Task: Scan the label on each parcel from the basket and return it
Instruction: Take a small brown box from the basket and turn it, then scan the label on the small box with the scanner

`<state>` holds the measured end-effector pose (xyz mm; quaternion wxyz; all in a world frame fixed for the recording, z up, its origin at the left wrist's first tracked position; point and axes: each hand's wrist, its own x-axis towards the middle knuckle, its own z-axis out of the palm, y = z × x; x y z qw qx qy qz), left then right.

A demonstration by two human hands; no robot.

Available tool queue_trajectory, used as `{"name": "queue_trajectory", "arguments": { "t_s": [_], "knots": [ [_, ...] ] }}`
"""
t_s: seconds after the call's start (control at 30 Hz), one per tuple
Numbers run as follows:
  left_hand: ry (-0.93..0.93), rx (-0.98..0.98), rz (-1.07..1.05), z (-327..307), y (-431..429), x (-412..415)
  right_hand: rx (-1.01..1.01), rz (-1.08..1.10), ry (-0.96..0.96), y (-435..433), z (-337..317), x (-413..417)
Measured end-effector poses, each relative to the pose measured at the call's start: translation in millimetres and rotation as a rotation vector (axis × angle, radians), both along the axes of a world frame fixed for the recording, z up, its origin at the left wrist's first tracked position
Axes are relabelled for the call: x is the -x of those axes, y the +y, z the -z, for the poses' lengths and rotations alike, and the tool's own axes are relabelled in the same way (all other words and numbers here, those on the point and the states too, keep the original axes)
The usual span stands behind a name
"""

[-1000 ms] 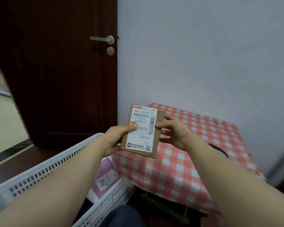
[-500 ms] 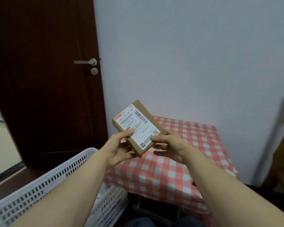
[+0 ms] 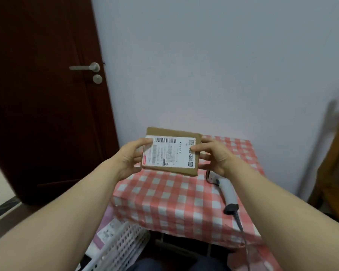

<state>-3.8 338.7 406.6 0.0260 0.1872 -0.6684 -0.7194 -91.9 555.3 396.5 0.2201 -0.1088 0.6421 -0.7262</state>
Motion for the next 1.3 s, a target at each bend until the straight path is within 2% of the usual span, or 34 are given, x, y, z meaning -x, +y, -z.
{"name": "queue_trajectory", "arguments": {
  "t_s": [0.23, 0.4, 0.5, 0.7, 0.8, 0.87, 1.0, 1.1, 1.2, 1.3],
  "knots": [
    [-0.047, 0.017, 0.116, 8, 3, 11, -0.059, -0.002, -0.011, -7, 13, 5],
    [0.001, -0.173, 0.014, 18, -7, 14, 0.064, 0.054, -0.091, -7, 22, 9],
    [-0.013, -0.203, -0.010, 30, -1, 14, 0.166, 0.068, -0.158, -16, 30, 6],
    [0.012, -0.233, -0.027, 47, 24, 17, 0.234, 0.016, -0.255, -37, 48, -8],
    [0.018, -0.278, -0.099, 54, 24, 23, 0.088, 0.014, -0.235, -31, 58, -4],
    [0.009, -0.245, -0.133, 60, 22, 30, -0.057, 0.109, -0.176, -19, 70, 8],
    [-0.038, -0.172, -0.148, 68, 22, 47, -0.623, 0.429, 0.092, 18, 101, 36],
    [-0.074, -0.144, -0.140, 78, 28, 61, -0.909, 0.518, 0.058, 40, 118, 47],
    [-0.081, -0.142, -0.109, 90, 33, 74, -0.988, 0.396, -0.050, 46, 131, 52],
    [-0.097, -0.148, -0.096, 97, 34, 81, -0.981, 0.396, -0.015, 47, 144, 60]
  ]
}}
